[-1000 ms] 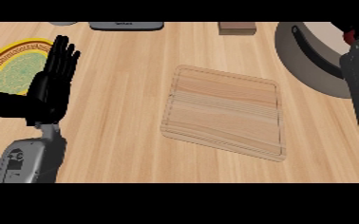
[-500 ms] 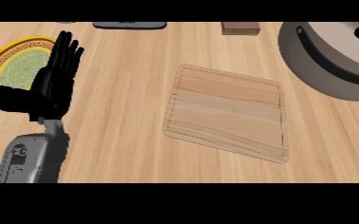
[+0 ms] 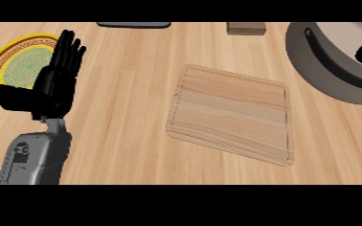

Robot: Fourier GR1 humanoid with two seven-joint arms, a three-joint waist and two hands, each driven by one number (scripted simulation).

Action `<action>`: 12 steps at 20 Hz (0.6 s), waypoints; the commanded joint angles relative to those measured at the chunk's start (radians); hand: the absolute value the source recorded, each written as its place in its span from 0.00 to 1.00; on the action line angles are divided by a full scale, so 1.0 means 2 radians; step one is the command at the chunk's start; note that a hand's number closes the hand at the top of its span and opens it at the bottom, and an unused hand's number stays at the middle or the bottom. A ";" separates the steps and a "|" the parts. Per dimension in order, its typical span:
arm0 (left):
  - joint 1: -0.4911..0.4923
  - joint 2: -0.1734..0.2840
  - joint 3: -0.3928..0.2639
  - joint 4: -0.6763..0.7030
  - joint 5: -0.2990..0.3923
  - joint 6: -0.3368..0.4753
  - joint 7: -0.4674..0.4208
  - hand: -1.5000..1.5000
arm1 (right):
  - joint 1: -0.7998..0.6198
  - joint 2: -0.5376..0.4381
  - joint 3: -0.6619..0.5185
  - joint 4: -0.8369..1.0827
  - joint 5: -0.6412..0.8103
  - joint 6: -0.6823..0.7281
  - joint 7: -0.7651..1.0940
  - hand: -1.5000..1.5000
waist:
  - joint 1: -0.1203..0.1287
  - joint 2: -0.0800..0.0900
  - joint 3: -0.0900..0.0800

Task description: Pick the tomato from the cutting board and place it in the pot

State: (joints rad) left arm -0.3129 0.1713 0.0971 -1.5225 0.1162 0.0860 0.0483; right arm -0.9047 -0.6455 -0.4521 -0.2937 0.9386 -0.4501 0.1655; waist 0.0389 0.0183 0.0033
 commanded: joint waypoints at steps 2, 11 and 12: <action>-0.028 0.006 0.000 -0.009 0.000 0.005 0.030 0.50 | 0.005 -0.013 -0.034 0.030 -0.043 0.041 -0.086 0.00 | 0.005 0.003 0.001; 0.001 0.007 0.006 -0.008 0.003 -0.006 0.003 0.50 | -0.021 0.012 -0.096 0.007 -0.117 -0.003 -0.174 0.00 | 0.005 0.001 0.001; 0.011 -0.027 -0.022 -0.023 -0.011 0.017 0.010 0.50 | -0.028 0.011 -0.107 0.004 -0.130 -0.001 -0.174 0.00 | 0.003 -0.001 0.001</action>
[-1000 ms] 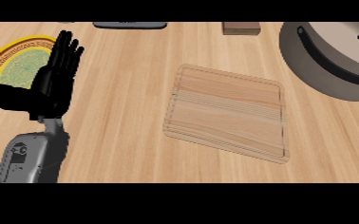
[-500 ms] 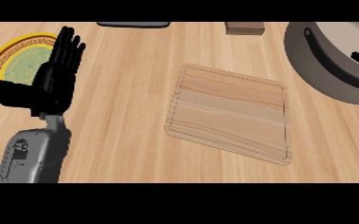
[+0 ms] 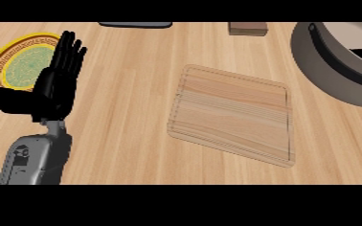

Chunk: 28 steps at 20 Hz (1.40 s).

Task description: Pick the tomato from the cutting board and place it in the pot

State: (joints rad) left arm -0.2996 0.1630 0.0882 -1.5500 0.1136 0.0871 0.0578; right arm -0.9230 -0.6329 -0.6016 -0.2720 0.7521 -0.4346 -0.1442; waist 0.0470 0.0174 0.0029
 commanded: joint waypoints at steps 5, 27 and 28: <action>0.004 0.007 0.005 -0.001 -0.003 -0.002 -0.003 0.50 | -0.003 -0.005 -0.095 -0.011 -0.107 -0.010 -0.044 0.00 | -0.009 -0.002 0.000; 0.012 0.007 0.015 -0.005 0.003 -0.007 -0.001 0.50 | 0.154 -0.131 -0.201 0.018 -0.266 0.126 -0.211 0.00 | -0.011 -0.003 0.001; 0.006 0.004 0.010 0.005 -0.006 -0.002 -0.001 0.50 | 0.169 -0.128 -0.199 0.008 -0.276 0.141 -0.215 0.00 | -0.018 -0.005 0.000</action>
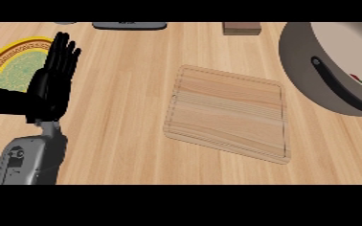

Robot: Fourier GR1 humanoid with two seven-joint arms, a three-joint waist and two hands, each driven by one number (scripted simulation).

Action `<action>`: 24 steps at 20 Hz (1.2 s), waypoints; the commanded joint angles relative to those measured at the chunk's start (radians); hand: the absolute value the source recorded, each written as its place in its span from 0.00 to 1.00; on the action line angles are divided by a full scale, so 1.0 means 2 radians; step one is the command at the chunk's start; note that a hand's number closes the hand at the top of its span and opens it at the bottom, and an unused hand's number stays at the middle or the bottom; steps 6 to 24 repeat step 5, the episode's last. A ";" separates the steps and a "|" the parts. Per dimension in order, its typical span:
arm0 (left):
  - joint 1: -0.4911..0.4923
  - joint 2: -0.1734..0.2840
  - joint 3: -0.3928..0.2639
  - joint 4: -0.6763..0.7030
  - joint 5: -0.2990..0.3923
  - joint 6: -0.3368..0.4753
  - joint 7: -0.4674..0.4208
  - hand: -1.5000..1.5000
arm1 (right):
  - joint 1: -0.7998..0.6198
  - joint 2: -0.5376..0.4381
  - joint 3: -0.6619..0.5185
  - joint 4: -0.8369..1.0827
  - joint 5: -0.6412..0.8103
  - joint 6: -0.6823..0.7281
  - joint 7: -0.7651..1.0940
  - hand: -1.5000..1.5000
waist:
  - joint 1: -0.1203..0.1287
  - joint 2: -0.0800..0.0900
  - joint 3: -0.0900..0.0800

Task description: Pick the tomato from the cutting board and place it in the pot

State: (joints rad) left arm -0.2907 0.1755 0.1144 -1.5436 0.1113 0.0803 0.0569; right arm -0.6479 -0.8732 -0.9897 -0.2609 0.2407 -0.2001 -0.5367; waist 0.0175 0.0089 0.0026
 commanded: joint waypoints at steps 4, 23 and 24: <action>0.023 -0.003 -0.008 -0.037 -0.005 0.003 0.015 0.50 | 0.055 -0.039 -0.009 0.012 -0.031 0.042 -0.025 0.00 | 0.002 -0.001 0.001; -0.004 0.003 0.011 0.019 0.000 -0.003 -0.014 0.50 | 0.056 -0.025 -0.003 0.006 -0.034 0.031 -0.033 0.00 | -0.003 -0.001 0.000; -0.004 0.003 0.011 0.019 0.000 -0.003 -0.014 0.50 | 0.056 -0.025 -0.003 0.006 -0.034 0.031 -0.033 0.00 | -0.003 -0.001 0.000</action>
